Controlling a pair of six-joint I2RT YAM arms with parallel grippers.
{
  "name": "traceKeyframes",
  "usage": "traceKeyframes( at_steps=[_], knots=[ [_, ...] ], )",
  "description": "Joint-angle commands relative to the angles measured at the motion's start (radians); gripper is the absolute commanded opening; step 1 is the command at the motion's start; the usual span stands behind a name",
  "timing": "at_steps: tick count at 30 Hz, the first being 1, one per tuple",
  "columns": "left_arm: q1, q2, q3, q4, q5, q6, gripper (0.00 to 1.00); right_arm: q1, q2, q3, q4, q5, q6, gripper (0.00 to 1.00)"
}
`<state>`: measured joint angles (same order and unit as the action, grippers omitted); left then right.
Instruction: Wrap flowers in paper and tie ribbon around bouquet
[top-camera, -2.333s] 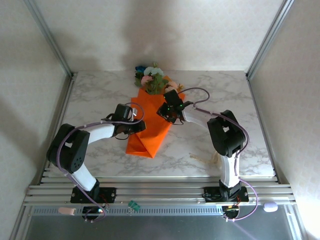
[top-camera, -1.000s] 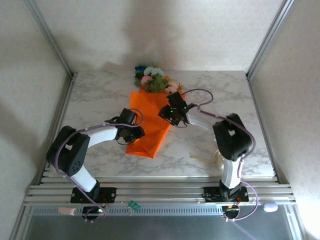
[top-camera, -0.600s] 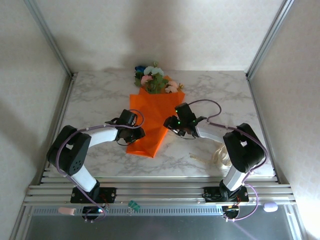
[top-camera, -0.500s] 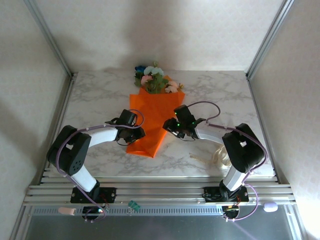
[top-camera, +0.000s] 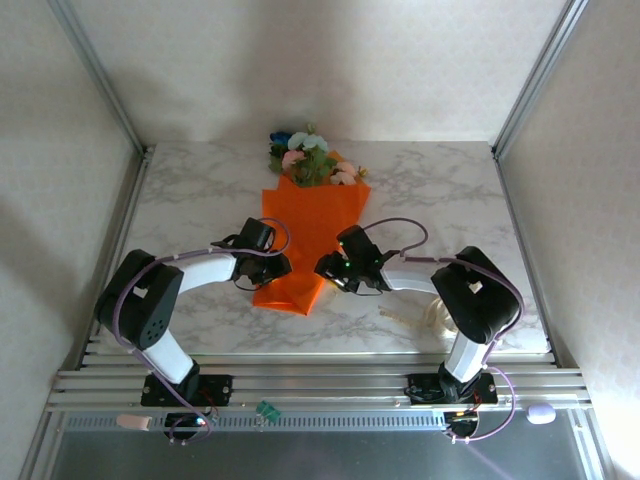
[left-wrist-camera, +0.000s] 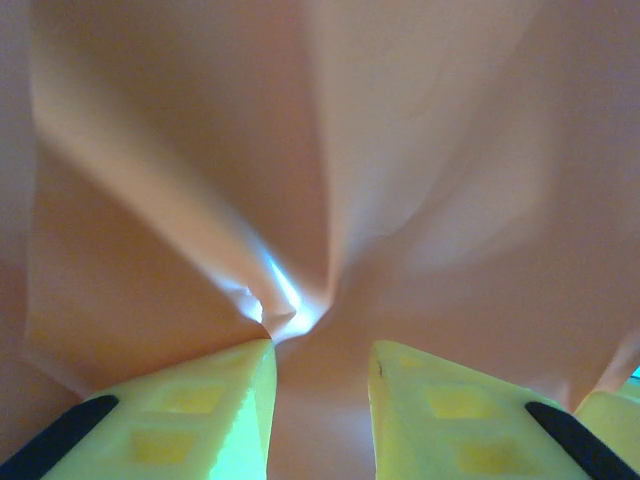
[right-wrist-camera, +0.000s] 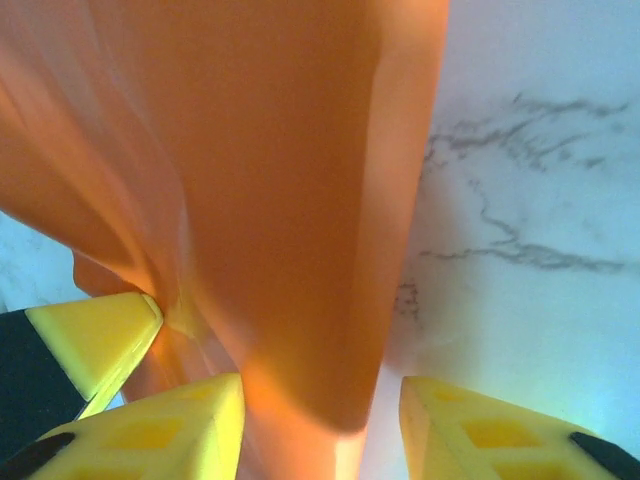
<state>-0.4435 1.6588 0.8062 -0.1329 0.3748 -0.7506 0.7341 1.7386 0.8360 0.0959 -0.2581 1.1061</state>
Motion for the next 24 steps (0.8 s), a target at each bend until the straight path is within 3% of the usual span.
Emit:
traceKeyframes(
  at_steps=[1, 9, 14, 16, 18, 21, 24],
  knots=[
    [-0.011, 0.029, 0.012, -0.036, 0.008, 0.027, 0.28, 0.008, 0.041, 0.006, 0.016, 0.0, 0.011, 0.36],
    [-0.012, 0.032, 0.026, -0.058, -0.007, 0.04, 0.28, 0.008, 0.04, -0.006, 0.042, 0.04, 0.036, 0.0],
    [-0.012, 0.052, 0.024, -0.076, -0.031, 0.052, 0.28, 0.007, 0.007, -0.012, 0.024, 0.059, 0.021, 0.01],
    [-0.012, 0.052, 0.022, -0.077, -0.03, 0.056, 0.28, 0.008, -0.01, -0.017, 0.015, 0.081, 0.009, 0.28],
    [-0.015, 0.052, 0.022, -0.074, -0.029, 0.058, 0.28, -0.002, -0.02, -0.032, 0.033, 0.1, 0.005, 0.41],
    [-0.014, 0.049, 0.022, -0.075, -0.028, 0.057, 0.28, -0.038, 0.011, -0.022, 0.078, 0.078, -0.003, 0.42],
    [-0.015, 0.052, 0.025, -0.077, -0.03, 0.06, 0.28, -0.059, 0.045, 0.0, 0.106, 0.055, -0.002, 0.34]
  ],
)
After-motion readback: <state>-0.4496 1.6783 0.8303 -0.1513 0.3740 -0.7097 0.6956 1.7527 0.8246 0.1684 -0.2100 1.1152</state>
